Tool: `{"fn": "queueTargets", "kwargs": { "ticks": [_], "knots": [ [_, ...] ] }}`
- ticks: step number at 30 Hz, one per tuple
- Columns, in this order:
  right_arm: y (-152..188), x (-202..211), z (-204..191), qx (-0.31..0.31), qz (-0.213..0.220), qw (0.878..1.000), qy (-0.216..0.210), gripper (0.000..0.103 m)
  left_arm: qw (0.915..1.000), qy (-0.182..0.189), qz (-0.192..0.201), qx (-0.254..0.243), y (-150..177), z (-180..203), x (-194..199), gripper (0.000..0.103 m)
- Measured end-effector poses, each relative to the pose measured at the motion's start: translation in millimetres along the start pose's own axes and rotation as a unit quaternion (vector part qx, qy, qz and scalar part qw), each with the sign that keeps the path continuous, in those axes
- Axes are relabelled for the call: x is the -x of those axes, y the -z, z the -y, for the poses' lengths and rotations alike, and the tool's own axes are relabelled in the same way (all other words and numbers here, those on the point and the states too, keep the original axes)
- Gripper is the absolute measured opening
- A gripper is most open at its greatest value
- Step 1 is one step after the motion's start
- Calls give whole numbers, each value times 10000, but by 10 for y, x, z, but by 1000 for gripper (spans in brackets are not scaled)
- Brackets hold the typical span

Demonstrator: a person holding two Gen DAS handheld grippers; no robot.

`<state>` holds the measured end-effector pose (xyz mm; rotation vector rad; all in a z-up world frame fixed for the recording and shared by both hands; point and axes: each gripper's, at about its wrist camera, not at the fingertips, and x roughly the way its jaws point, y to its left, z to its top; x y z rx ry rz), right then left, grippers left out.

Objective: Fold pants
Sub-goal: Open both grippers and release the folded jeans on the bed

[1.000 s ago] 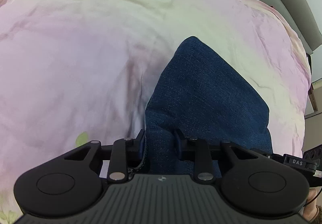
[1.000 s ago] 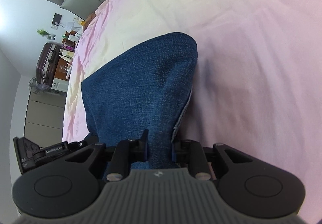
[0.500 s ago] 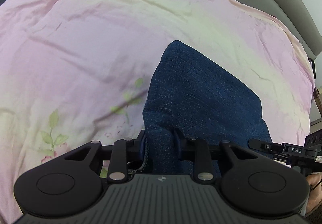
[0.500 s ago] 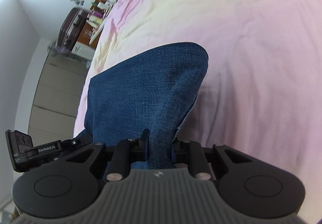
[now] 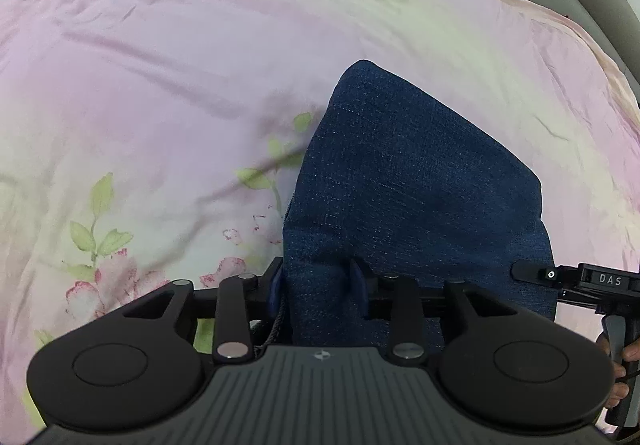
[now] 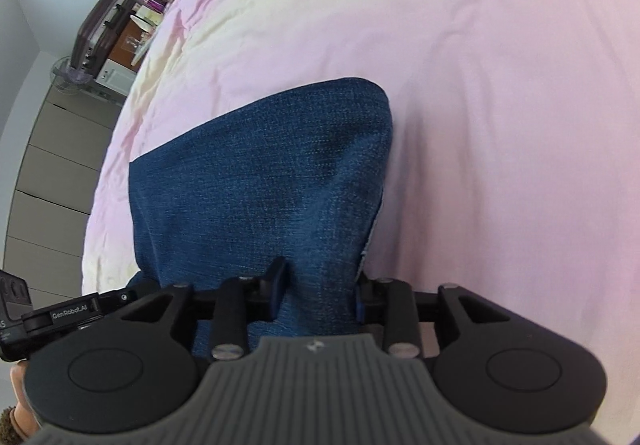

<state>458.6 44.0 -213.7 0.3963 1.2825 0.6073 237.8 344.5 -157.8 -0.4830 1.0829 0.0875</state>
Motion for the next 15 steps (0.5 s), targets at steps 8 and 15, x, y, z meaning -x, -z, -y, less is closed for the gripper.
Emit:
{"fn": "queueTargets", "kwargs": {
  "ticks": [8, 15],
  "knots": [
    [43, 535, -297, 747, 434, 9930, 803, 50, 9971, -306, 539, -450, -19, 291, 547, 57],
    [301, 1483, -828, 1763, 1234, 9701, 1118, 61, 9749, -689, 1628, -1355, -27, 892, 1893, 64]
  ]
}}
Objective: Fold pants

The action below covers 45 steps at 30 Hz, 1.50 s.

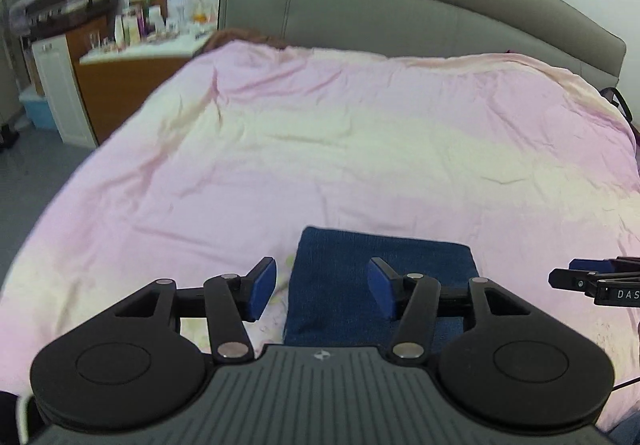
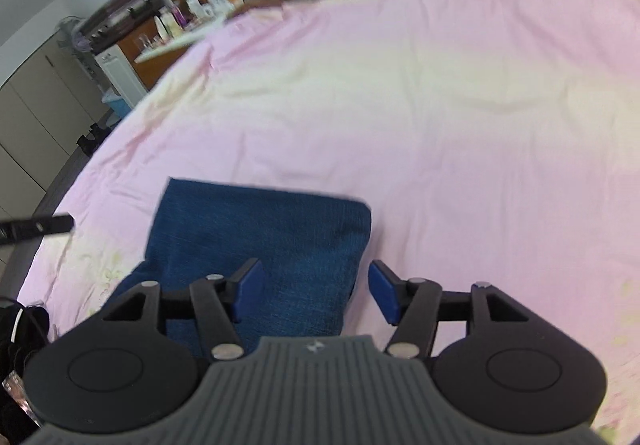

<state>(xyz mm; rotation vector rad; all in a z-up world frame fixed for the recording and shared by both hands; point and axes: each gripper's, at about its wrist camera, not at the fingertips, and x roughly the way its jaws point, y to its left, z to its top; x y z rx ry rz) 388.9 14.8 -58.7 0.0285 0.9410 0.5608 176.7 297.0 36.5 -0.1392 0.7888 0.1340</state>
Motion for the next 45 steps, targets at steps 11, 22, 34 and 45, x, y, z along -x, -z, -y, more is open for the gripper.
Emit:
{"fn": "queueTargets", "kwargs": {
  "ticks": [11, 22, 34, 45],
  "knots": [
    [697, 1669, -631, 1158, 1642, 9792, 285, 90, 9830, -829, 1334, -956, 608, 796, 1450, 85],
    [1981, 2206, -798, 1180, 2312, 9636, 638, 98, 9741, -1226, 1650, -937, 1650, 1211, 1293, 90],
    [2467, 2024, -692, 844, 2113, 9705, 792, 98, 9896, -867, 960, -626, 1946, 1308, 1084, 90],
    [2445, 2015, -729, 888, 2187, 9686, 782, 98, 9899, -875, 937, -612, 1961, 1355, 1088, 90]
  ]
}}
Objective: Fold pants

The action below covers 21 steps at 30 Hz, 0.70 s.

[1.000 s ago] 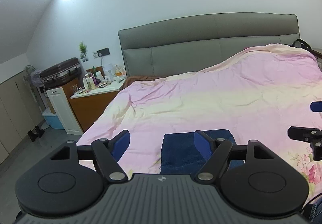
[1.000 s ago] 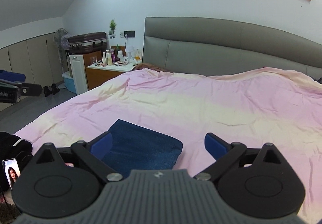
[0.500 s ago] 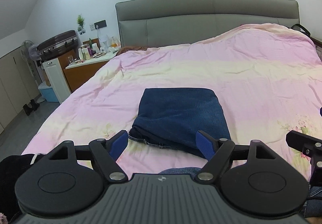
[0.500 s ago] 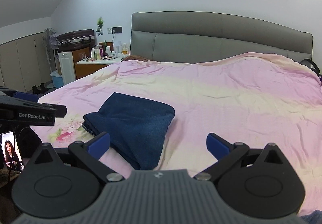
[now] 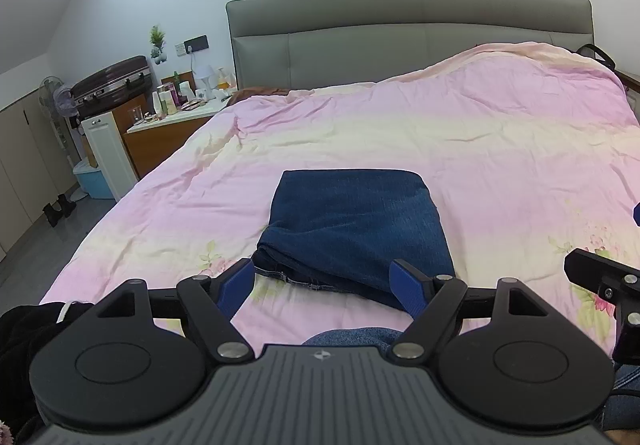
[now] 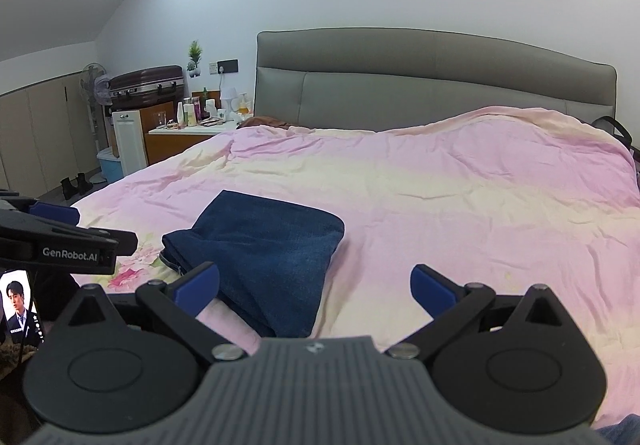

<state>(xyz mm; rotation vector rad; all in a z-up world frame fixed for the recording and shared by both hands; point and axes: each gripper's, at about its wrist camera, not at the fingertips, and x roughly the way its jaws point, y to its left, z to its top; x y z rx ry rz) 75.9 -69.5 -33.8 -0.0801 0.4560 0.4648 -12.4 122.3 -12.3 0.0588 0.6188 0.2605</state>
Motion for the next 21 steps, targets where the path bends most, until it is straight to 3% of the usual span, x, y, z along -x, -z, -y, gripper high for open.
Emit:
{"fn": "queueTargets", "kwargs": {
  "ticks": [21],
  "knots": [
    [-9, -2, 25, 27, 4, 10000, -14, 98, 10000, -16, 27, -6, -4, -25, 23, 90]
  ]
}}
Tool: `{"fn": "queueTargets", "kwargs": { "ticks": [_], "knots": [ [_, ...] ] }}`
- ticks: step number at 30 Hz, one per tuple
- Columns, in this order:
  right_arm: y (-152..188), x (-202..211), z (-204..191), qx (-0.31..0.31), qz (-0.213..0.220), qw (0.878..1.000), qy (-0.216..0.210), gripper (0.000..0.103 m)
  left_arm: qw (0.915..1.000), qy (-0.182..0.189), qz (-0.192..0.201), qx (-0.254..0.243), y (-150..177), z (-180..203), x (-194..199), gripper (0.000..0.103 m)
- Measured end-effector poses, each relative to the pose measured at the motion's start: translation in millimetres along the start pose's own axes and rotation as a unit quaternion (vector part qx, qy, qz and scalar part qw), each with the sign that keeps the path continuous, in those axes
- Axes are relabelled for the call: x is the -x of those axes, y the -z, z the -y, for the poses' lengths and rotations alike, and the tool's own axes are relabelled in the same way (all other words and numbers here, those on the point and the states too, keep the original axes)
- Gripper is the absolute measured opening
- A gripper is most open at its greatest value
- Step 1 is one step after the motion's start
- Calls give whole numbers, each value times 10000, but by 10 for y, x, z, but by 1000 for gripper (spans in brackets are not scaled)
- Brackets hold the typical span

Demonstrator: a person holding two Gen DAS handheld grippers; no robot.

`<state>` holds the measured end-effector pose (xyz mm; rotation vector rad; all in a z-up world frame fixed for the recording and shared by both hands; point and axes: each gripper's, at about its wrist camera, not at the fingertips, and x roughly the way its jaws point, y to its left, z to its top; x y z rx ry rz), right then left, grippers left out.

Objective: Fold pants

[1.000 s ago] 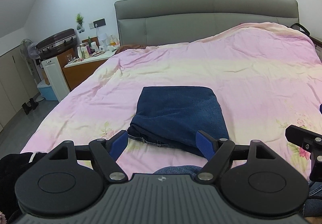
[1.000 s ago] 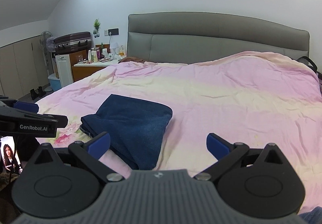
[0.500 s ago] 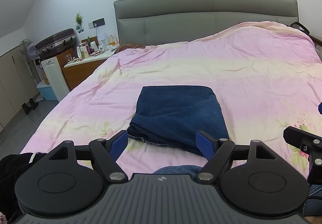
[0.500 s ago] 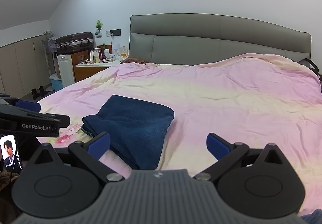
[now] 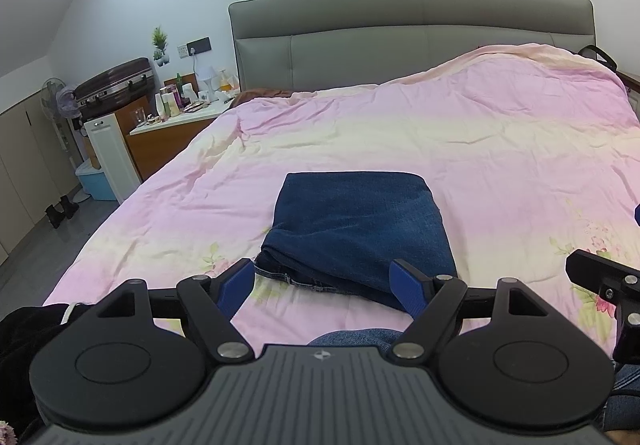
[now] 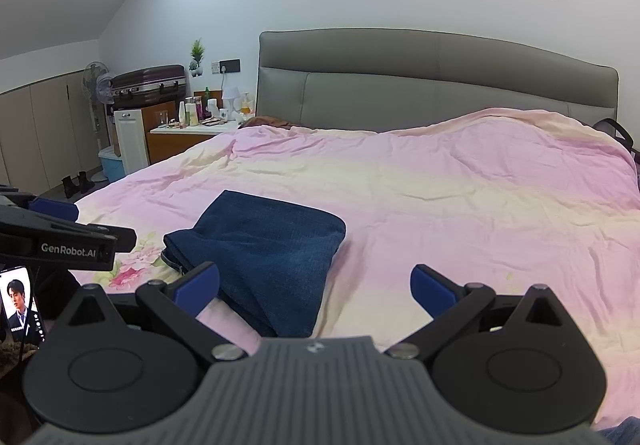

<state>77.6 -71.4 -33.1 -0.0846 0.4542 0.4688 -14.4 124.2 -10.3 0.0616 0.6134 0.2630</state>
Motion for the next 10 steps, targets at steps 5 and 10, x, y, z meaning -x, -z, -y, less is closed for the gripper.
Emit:
{"fn": "queueTargets", "kwargs": {
  "ticks": [5, 10],
  "knots": [
    [-2, -3, 6, 5, 0, 10000, -4, 98, 10000, -4, 34, 9, 3, -28, 35, 90],
    [-5, -5, 2, 3, -1, 10000, -5, 98, 9999, 5, 102, 20, 12, -55, 60, 90]
  ]
}}
